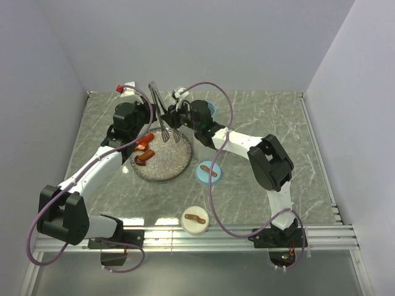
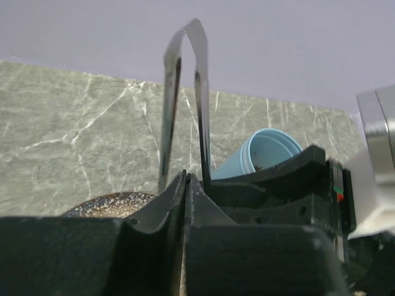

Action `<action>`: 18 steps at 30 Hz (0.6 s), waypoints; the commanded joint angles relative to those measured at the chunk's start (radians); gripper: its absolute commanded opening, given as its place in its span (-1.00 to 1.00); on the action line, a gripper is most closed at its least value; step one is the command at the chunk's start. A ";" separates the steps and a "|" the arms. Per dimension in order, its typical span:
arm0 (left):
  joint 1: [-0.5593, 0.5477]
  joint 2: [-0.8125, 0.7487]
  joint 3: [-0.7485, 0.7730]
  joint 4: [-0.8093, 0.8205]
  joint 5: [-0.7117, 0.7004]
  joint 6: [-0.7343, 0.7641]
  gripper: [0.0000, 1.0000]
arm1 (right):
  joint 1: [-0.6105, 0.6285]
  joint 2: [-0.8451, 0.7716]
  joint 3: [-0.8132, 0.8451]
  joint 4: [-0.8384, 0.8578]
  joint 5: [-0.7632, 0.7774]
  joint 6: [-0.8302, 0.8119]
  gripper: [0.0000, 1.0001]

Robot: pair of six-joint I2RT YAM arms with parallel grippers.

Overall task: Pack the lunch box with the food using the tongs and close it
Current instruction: Pass the clamp from the left arm to the right

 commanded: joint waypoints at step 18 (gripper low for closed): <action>0.001 -0.071 -0.155 0.245 0.128 0.095 -0.24 | 0.000 -0.213 -0.097 -0.004 -0.044 0.059 -0.60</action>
